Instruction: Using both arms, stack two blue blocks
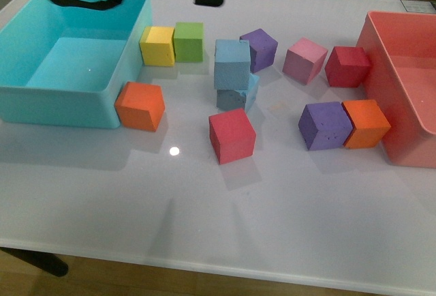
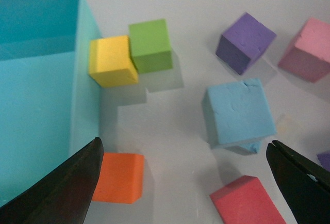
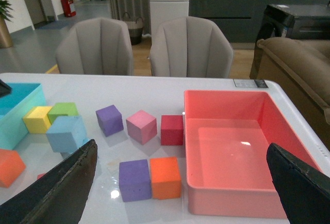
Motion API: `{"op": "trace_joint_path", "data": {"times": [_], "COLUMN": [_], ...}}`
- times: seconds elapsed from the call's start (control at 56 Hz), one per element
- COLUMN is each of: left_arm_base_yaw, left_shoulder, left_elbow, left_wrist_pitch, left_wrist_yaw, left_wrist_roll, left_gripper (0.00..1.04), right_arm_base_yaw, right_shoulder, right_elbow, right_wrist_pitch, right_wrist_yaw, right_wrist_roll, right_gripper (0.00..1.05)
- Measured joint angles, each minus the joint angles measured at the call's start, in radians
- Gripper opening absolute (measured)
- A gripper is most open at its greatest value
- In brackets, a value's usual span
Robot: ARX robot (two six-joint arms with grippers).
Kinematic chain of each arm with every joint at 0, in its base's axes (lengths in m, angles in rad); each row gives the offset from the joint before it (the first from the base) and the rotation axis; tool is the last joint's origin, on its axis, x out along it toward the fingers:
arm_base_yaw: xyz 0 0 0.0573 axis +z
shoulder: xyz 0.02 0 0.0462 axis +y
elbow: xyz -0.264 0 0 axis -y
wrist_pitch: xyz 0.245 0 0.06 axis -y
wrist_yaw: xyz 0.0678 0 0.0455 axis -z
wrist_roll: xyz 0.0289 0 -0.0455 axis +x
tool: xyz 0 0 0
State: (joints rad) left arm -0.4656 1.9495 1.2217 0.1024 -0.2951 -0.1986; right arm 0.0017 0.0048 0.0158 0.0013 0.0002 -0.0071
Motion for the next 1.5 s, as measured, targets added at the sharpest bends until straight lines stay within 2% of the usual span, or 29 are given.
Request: {"op": "trace_joint_path", "data": {"times": [0.071, 0.107, 0.143, 0.25, 0.304, 0.483, 0.626, 1.019, 1.215, 1.305, 1.501], "left_arm_base_yaw": [0.026, 0.031, 0.039, 0.079, 0.105, 0.188, 0.240, 0.344, 0.379, 0.435, 0.460], "left_shoulder": [-0.063, -0.066, -0.072, -0.119, -0.169, -0.333, -0.415, -0.743, -0.917, -0.994, -1.157], "left_elbow": [-0.072, -0.114, -0.195, -0.429, -0.524, -0.740, -0.886, -1.090, -1.149, -1.168, -1.195], "left_wrist_pitch": [0.040, 0.164, 0.380, 0.791, 0.913, 1.069, 1.073, 0.959, 0.843, 0.785, 0.653], "left_wrist_yaw": [-0.017, -0.061, -0.098, -0.068, -0.048, 0.020, 0.076, 0.176, 0.214, 0.286, 0.296], "left_wrist_roll": [-0.007, 0.027, 0.071, 0.144, 0.159, 0.180, 0.183, 0.188, 0.188, 0.188, 0.188], "left_gripper": [0.96, 0.91, 0.84, 0.66, 0.57, 0.27, 0.02, 0.02, 0.02, 0.02, 0.02], "right_arm_base_yaw": [0.000, 0.000, 0.000, 0.000, 0.000, 0.000, 0.000, 0.000, 0.000, 0.000, 0.000], "right_shoulder": [0.000, 0.000, 0.000, 0.000, 0.000, 0.000, 0.000, 0.000, 0.000, 0.000, 0.000], "right_elbow": [0.000, 0.000, 0.000, 0.000, 0.000, 0.000, 0.000, 0.000, 0.000, 0.000, 0.000], "right_wrist_pitch": [0.000, 0.000, 0.000, 0.000, 0.000, 0.000, 0.000, 0.000, 0.000, 0.000, 0.000], "right_wrist_yaw": [0.000, 0.000, -0.001, 0.000, 0.000, 0.000, 0.000, 0.000, 0.000, -0.001, 0.000], "right_wrist_roll": [0.000, 0.000, 0.000, 0.000, 0.000, 0.000, 0.000, 0.000, 0.000, 0.000, 0.000], "right_gripper": [0.96, 0.96, 0.96, 0.96, 0.96, 0.96, 0.96, 0.96, 0.96, 0.96, 0.96]}}
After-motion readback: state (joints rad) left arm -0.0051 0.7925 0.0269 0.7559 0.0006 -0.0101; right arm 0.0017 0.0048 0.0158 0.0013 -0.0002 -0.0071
